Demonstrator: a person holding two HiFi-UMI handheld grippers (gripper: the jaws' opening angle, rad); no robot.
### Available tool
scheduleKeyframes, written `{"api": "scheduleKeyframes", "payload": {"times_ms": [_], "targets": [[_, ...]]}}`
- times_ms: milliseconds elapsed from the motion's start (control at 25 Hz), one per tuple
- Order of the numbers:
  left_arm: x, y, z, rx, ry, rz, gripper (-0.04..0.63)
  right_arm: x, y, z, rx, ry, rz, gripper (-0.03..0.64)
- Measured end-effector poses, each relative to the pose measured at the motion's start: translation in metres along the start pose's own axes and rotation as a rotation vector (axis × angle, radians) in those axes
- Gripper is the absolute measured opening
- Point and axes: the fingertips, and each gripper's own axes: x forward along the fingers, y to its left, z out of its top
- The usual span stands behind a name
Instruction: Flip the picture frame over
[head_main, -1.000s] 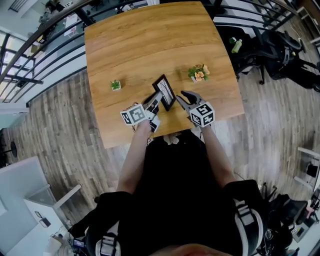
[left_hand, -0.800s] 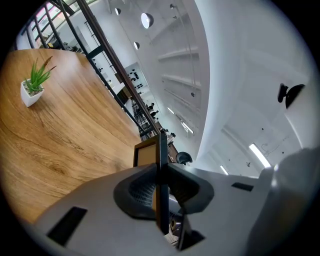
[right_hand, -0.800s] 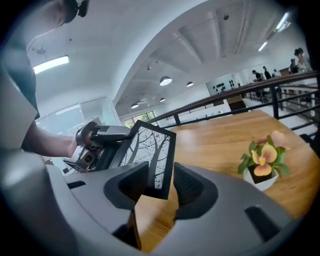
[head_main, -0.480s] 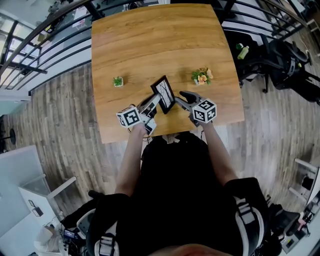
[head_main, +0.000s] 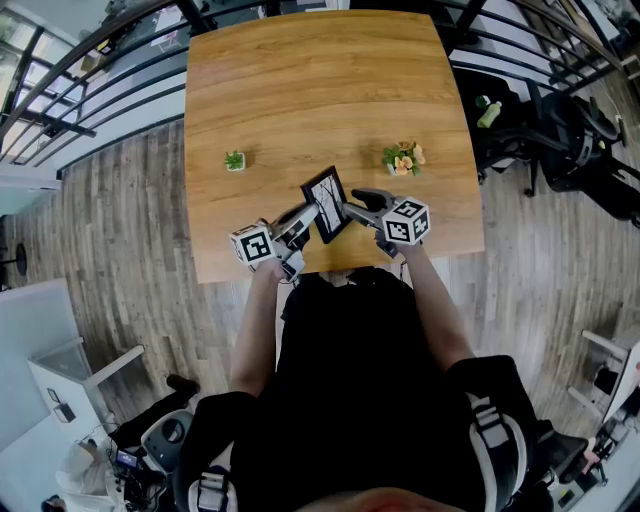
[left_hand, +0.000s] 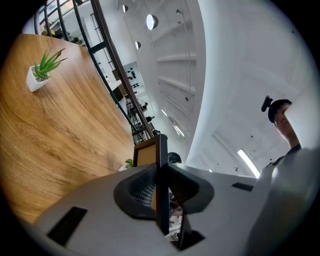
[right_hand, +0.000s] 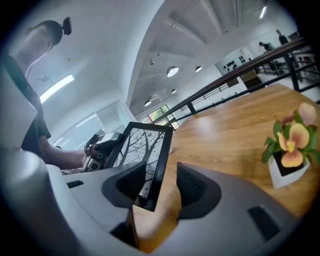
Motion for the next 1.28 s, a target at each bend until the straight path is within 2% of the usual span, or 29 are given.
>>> {"api": "scheduleKeyframes", "payload": {"times_ms": [240, 480, 680, 920, 1280], "targets": [[0.000, -0.006, -0.016, -0.030, 0.032, -0.041, 0.081, 0.002, 0.013, -0.009, 0.052, 0.046, 0.124, 0.199], [0.004, -0.009, -0.020, -0.049, 0.051, -0.092, 0.081, -0.003, 0.013, -0.012, 0.124, 0.025, 0.177, 0.212], [0.007, -0.013, -0.019, -0.052, 0.069, -0.122, 0.081, -0.009, 0.016, -0.009, 0.242, -0.004, 0.254, 0.147], [0.008, 0.003, -0.008, -0.051, 0.042, -0.073, 0.081, -0.009, 0.004, -0.001, 0.274, -0.056, 0.220, 0.121], [0.009, 0.013, -0.004, 0.013, 0.080, -0.010, 0.080, -0.007, -0.002, 0.001, 0.268, -0.070, 0.165, 0.104]]}}
